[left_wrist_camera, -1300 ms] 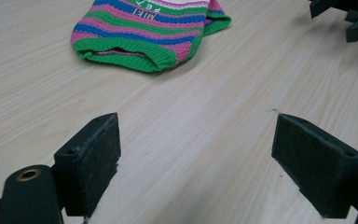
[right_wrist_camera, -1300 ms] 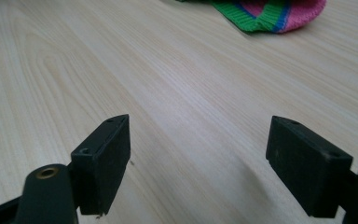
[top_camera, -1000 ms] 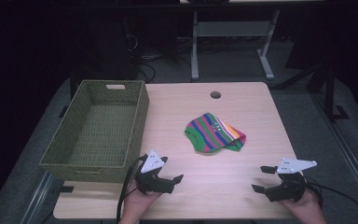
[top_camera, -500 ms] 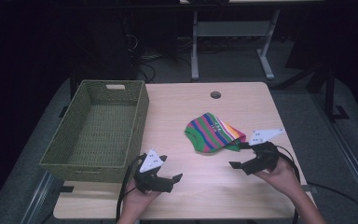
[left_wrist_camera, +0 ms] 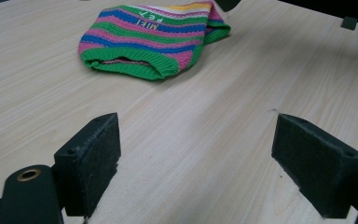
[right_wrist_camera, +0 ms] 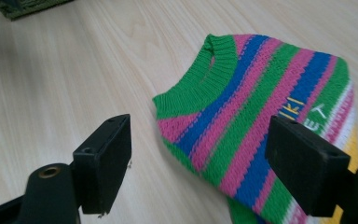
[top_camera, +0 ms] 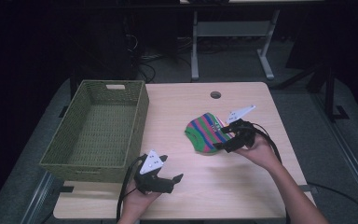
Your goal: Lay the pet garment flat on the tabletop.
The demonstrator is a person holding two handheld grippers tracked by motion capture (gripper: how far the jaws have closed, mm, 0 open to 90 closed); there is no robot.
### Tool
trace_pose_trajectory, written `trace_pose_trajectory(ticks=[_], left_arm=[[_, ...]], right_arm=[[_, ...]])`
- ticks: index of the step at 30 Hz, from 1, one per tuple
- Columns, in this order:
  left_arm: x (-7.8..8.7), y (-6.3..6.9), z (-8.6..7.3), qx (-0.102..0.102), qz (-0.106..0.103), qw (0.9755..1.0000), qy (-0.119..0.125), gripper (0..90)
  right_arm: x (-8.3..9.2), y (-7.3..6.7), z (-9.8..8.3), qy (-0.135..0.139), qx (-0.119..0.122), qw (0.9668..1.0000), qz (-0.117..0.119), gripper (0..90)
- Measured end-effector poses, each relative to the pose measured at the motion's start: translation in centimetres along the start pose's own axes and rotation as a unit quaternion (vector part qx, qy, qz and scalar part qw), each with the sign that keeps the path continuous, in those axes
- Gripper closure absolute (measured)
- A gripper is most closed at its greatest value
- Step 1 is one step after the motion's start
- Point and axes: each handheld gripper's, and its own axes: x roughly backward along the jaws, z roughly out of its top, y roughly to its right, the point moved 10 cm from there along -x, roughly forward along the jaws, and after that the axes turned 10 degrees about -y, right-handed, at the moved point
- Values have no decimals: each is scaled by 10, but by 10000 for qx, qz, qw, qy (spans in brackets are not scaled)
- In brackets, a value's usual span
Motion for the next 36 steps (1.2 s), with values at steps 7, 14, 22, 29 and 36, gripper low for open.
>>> trace_pose_trajectory(ticks=[7, 14, 22, 29, 36], left_arm=[[1, -2, 1, 34, 7, 10000, 24, 151], [1, -4, -1, 38, 38, 10000, -8, 151], [1, -5, -1, 52, 52, 10000, -1, 151], [-1, -2, -1, -21, 58, 10000, -59, 151], [-1, -2, -1, 3, 66, 10000, -50, 151]], right_arm=[[-25, 2, 12, -251, 3, 9996, 151, 264], [-49, 8, 12, -570, 85, 9982, 176, 305], [-63, 20, 2, -878, -21, 9961, -39, 316], [-67, 33, -4, -886, -372, 9953, -83, 309], [-70, 35, -5, -1008, -229, 9931, -561, 383]])
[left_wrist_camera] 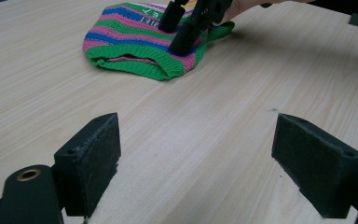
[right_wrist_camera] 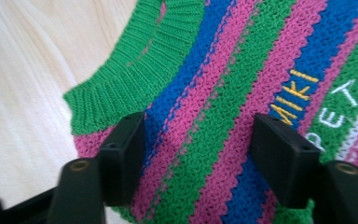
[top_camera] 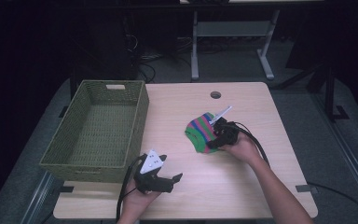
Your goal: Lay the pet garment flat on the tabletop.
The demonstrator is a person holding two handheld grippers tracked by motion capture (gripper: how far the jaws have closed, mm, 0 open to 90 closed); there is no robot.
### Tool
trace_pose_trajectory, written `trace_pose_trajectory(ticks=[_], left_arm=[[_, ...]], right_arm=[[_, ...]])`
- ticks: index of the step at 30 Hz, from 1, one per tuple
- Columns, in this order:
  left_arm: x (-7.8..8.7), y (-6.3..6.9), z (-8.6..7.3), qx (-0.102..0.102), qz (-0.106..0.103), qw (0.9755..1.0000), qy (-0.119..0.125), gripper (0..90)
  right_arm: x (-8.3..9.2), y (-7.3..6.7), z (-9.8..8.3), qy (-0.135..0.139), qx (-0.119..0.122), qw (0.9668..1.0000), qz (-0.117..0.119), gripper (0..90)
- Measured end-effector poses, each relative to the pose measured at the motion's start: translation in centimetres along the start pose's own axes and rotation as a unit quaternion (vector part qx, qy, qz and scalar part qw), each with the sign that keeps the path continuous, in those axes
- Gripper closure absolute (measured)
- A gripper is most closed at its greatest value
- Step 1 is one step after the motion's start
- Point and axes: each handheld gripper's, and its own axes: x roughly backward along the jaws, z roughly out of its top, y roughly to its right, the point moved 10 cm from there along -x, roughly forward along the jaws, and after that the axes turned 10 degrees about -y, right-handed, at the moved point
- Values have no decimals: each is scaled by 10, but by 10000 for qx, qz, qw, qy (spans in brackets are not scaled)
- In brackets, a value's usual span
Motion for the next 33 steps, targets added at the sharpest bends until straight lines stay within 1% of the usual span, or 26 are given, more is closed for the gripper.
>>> trace_pose_trajectory(ticks=[1, 2, 3, 6, 10, 12, 15, 16, 17, 19, 20, 22, 24, 27, 31, 33], left_arm=[[0, 0, 0, 0, 8, 10000, 18, 151], [0, 0, 1, -2, 14, 10000, 37, 151], [0, 0, 1, -1, 16, 10000, 46, 151], [0, 1, 0, -25, 7, 10000, -1, 151], [-1, 2, 0, -20, 13, 10000, 11, 151], [-1, 2, 1, -14, 18, 10000, 19, 151], [0, 2, 1, -17, 31, 10000, 26, 151], [1, 2, 2, 33, 20, 10000, 66, 151], [2, 2, 3, 63, 11, 9999, 121, 151], [3, 1, 3, 64, 27, 9999, 131, 151], [3, 0, 2, 56, 44, 9999, 125, 151], [2, -1, 2, 86, 17, 9999, 111, 151], [2, -1, 1, 88, 12, 9999, 96, 151], [2, -1, 1, 93, 19, 9999, 95, 151], [3, -1, 2, 103, 44, 9999, 118, 151], [3, -1, 2, 111, 15, 9999, 114, 151]], right_arm=[[0, 0, 0, -12, 81, 9999, -110, 396], [0, -1, 0, -2, 51, 9999, -153, 406], [0, -1, 0, -31, -45, 9999, -146, 418], [1, -1, 0, -69, -155, 9997, -195, 511], [2, 1, 1, -64, -257, 9992, -291, 649], [2, 4, 1, -94, -249, 9987, -425, 712], [2, 5, 2, -158, -265, 9982, -513, 752], [2, 5, 2, -162, -285, 9981, -520, 762], [3, 6, 2, -143, -288, 9982, -510, 769], [4, 7, 2, -88, -376, 9985, -384, 781], [5, 8, 1, -53, -429, 9986, -300, 784], [9, 10, 1, 58, -474, 9986, -212, 787], [13, 11, 1, 101, -498, 9986, -152, 788], [22, 13, 1, 254, -576, 9980, -3, 788], [33, 13, 1, 373, -699, 9966, 230, 788], [42, 12, 3, 486, -679, 9960, 309, 788]])
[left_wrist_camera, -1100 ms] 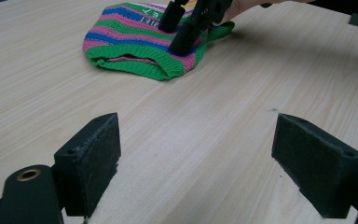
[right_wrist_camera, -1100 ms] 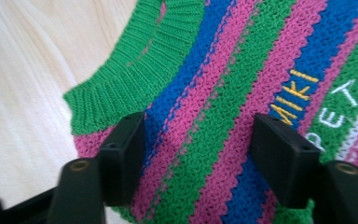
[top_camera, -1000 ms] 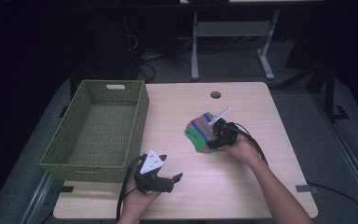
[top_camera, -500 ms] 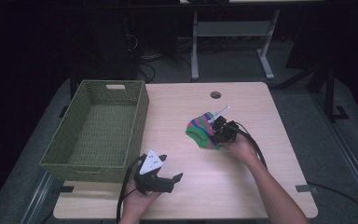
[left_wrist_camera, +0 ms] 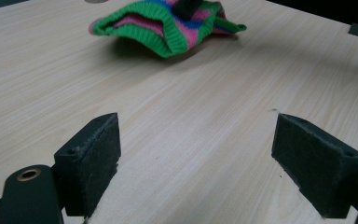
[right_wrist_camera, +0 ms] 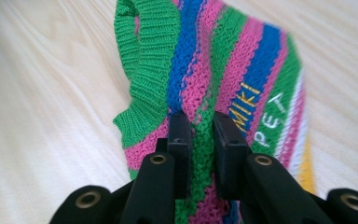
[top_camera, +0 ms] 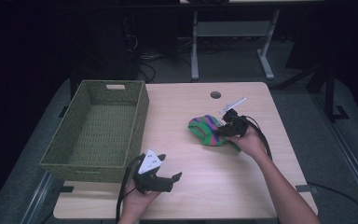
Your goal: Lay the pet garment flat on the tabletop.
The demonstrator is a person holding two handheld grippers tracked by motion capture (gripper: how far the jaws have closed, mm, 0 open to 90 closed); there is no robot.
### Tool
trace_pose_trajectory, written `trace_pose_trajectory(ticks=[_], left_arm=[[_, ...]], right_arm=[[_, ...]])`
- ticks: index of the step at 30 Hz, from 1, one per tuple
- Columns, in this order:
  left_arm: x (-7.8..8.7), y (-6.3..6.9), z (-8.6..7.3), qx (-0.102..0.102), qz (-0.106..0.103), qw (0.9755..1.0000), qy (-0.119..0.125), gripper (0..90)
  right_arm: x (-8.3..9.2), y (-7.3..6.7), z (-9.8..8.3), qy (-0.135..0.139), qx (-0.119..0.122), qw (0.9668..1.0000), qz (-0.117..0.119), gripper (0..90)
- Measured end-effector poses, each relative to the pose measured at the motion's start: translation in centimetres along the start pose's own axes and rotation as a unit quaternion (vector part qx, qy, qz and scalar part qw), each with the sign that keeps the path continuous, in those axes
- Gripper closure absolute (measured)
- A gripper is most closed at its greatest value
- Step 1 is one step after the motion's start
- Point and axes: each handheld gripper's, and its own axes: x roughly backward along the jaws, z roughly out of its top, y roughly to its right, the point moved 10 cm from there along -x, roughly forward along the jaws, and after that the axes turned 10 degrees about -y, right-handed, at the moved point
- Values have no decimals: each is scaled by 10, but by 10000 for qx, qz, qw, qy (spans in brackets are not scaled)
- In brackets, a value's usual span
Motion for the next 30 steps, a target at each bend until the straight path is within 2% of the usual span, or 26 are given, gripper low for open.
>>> trace_pose_trajectory(ticks=[4, 7, 10, 12, 14, 16, 19, 21, 25, 30], left_arm=[[0, 0, -1, -47, 11, 10000, -65, 151], [1, 0, -1, -78, 81, 9999, -72, 151], [3, -1, -1, -115, 139, 9998, -71, 151], [4, 0, 0, -65, 114, 9999, -18, 151], [7, -1, 0, -104, 138, 9998, -10, 151], [9, -1, 1, -75, 145, 9999, 43, 151], [12, -1, 3, -27, 108, 9998, 149, 151], [13, -1, 3, -70, 125, 9997, 184, 151], [16, 1, 6, -14, 53, 9996, 289, 151], [19, 2, 7, -57, 84, 9993, 351, 151]], right_arm=[[19, -6, 5, 248, -38, 9995, 188, 788], [30, -10, 6, 321, -4, 9990, 305, 786], [42, -17, 9, 418, 86, 9983, 394, 785], [50, -22, 11, 489, 241, 9977, 411, 785], [58, -29, 13, 561, 331, 9969, 450, 784], [65, -37, 13, 600, 404, 9957, 583, 783], [72, -47, 13, 665, 566, 9939, 676, 781], [78, -55, 13, 691, 626, 9927, 767, 779], [82, -65, 9, 645, 804, 9919, 746, 777], [79, -75, 3, 545, 936, 9915, 723, 777]])
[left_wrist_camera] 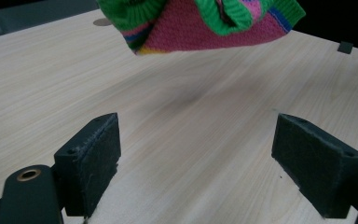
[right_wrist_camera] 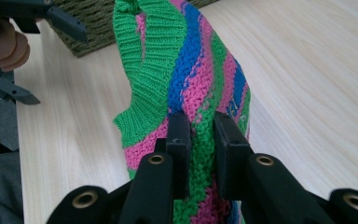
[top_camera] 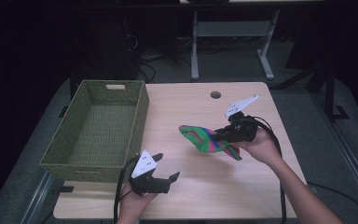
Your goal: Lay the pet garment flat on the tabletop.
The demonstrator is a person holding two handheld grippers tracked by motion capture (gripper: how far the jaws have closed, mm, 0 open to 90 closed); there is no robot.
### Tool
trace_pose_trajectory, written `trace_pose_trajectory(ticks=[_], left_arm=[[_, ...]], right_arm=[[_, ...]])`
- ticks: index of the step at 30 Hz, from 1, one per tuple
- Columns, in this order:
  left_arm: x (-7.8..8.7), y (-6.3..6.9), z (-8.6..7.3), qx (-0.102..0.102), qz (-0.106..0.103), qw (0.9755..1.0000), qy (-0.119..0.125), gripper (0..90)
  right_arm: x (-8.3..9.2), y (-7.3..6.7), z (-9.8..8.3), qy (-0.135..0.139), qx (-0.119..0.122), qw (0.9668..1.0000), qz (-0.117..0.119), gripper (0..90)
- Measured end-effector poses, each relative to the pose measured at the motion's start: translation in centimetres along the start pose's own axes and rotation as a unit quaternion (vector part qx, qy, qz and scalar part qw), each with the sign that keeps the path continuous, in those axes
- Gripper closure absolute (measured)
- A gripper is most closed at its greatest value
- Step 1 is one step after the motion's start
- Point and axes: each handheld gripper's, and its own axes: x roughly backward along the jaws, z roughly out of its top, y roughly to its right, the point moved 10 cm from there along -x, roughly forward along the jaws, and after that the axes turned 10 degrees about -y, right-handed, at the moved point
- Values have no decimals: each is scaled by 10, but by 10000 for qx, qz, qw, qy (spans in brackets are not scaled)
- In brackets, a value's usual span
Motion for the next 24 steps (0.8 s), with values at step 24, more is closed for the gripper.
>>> trace_pose_trajectory(ticks=[24], left_arm=[[7, 1, 3, 27, -183, 9995, 246, 151]], right_arm=[[-44, -13, -21, -358, 150, 9992, 129, 758]])
